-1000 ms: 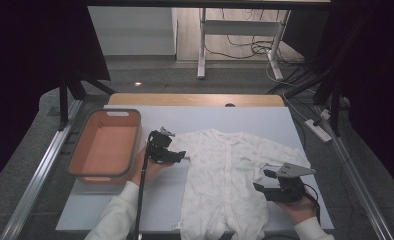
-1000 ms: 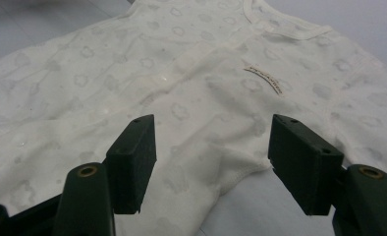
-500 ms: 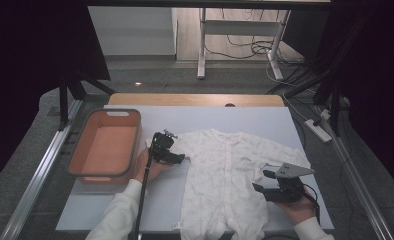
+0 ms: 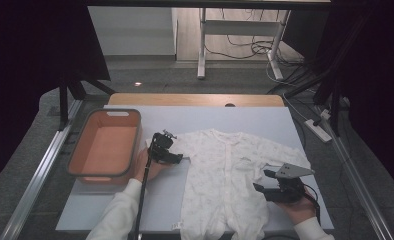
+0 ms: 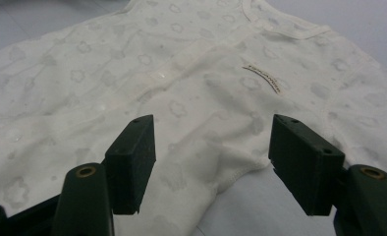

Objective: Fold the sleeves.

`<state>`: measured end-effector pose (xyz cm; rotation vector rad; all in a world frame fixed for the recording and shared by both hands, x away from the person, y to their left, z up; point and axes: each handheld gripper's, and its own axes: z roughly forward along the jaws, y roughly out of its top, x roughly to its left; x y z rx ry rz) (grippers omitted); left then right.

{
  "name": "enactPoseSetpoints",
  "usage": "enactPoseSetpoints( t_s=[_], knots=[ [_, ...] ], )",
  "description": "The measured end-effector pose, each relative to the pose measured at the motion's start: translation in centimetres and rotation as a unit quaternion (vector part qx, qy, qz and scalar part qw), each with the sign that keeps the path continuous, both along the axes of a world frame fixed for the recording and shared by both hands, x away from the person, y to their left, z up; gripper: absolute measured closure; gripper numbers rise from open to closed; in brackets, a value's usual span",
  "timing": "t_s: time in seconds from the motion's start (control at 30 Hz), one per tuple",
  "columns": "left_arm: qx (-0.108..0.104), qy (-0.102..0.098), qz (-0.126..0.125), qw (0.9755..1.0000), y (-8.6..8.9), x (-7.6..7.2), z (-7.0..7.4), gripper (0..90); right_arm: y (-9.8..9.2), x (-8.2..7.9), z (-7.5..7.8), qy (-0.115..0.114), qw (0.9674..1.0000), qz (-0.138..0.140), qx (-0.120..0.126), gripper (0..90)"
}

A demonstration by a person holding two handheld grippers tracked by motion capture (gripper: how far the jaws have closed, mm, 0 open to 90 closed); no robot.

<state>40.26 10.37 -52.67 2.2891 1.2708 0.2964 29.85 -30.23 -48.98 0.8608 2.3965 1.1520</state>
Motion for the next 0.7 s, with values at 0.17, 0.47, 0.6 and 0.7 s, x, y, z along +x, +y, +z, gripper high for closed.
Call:
enactPoseSetpoints(
  t_s=[0.17,0.47,0.6,0.7],
  knots=[
    [-0.002,-0.003,0.0,1.0,0.02,-0.02,-0.07,23.9,0.04,-0.02,0.0,-0.002,1.0,0.002,-0.005,34.1],
    [-0.023,-0.028,0.011,0.9993,0.44,-0.31,-0.04,73.0,0.31,0.02,-0.32,-0.001,0.9999,0.004,-0.014,34.1],
    [-0.024,-0.03,0.013,0.9992,0.37,-0.29,-0.05,85.7,0.29,-0.02,-0.25,-0.003,0.9999,0.004,-0.014,34.1],
    [-0.024,-0.031,0.014,0.9991,0.34,-0.37,-0.02,86.3,0.18,0.01,-0.24,-0.004,0.9999,0.0,-0.014,34.1]
  ],
)
